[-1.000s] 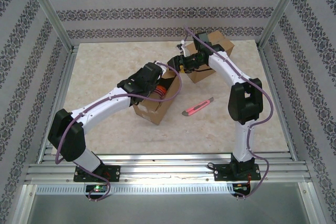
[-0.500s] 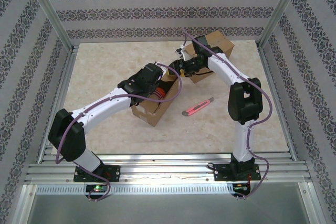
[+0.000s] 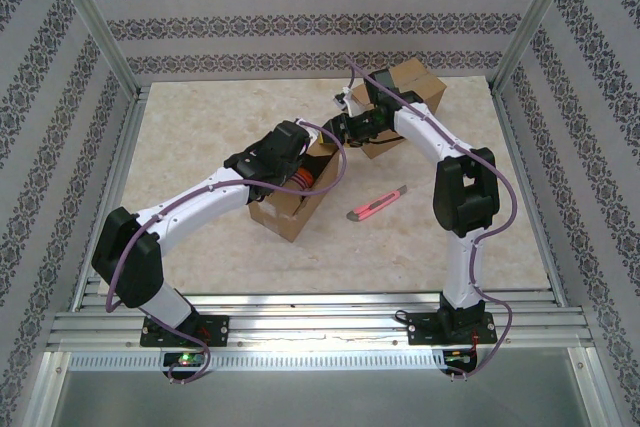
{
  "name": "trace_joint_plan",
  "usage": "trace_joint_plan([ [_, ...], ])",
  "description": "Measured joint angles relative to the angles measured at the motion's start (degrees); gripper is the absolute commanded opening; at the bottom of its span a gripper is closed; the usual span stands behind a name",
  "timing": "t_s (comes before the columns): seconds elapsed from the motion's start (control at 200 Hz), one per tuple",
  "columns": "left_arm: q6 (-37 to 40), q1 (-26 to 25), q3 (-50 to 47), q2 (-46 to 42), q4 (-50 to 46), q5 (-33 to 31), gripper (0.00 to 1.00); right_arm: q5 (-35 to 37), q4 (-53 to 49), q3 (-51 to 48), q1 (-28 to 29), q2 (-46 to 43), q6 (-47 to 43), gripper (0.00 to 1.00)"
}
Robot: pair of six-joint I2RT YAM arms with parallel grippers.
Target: Unpack the express box
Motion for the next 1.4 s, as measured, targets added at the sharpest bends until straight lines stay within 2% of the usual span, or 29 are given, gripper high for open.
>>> trace_joint_plan([
  [0.1, -0.44, -0.09, 0.00, 0.00, 0.20, 0.87, 0.43, 0.20, 1.42, -0.55, 0.20, 0.00, 0.20, 0.46],
  [0.285, -0.37, -0.26, 0.96, 0.63, 0.94, 1.49, 0.56, 0.22, 2.89, -1.27, 0.76, -0.04, 0.22, 0.45],
  [0.445, -0.13, -0.26, 3.76, 3.50, 2.08, 1.97, 0.58, 0.39, 3.28, -1.38, 1.31, -0.04, 0.22, 0.45],
  [0.64, 1.18, -0.26, 7.02, 8.76, 2.78, 0.98, 0.56, 0.39, 3.67, -1.68, 1.84, -0.15, 0.20, 0.44],
  [0.874, 3.30, -0.28, 7.26, 12.17, 3.82, -1.95, 0.49, 0.59, 4.11, -2.40, 1.88, -0.61, 0.17, 0.44],
  [0.964, 4.15, -0.28, 7.26, 12.17, 4.98, -2.95, 0.43, 0.61, 4.07, -2.43, 1.88, -0.63, 0.17, 0.44],
  [1.069, 4.94, -0.26, 7.26, 12.17, 6.16, -3.76, 0.30, 0.61, 4.07, -2.43, 1.88, -0.63, 0.17, 0.43],
  [1.239, 6.14, -0.22, 7.74, 12.17, 6.82, -4.61, 0.00, 0.76, 4.07, -2.43, 2.08, -0.63, 0.20, 0.41],
  [1.399, 6.93, 0.15, 8.22, 12.28, 6.25, -4.94, 0.00, 1.42, 3.91, -2.43, 2.51, -0.68, 0.20, 0.40],
])
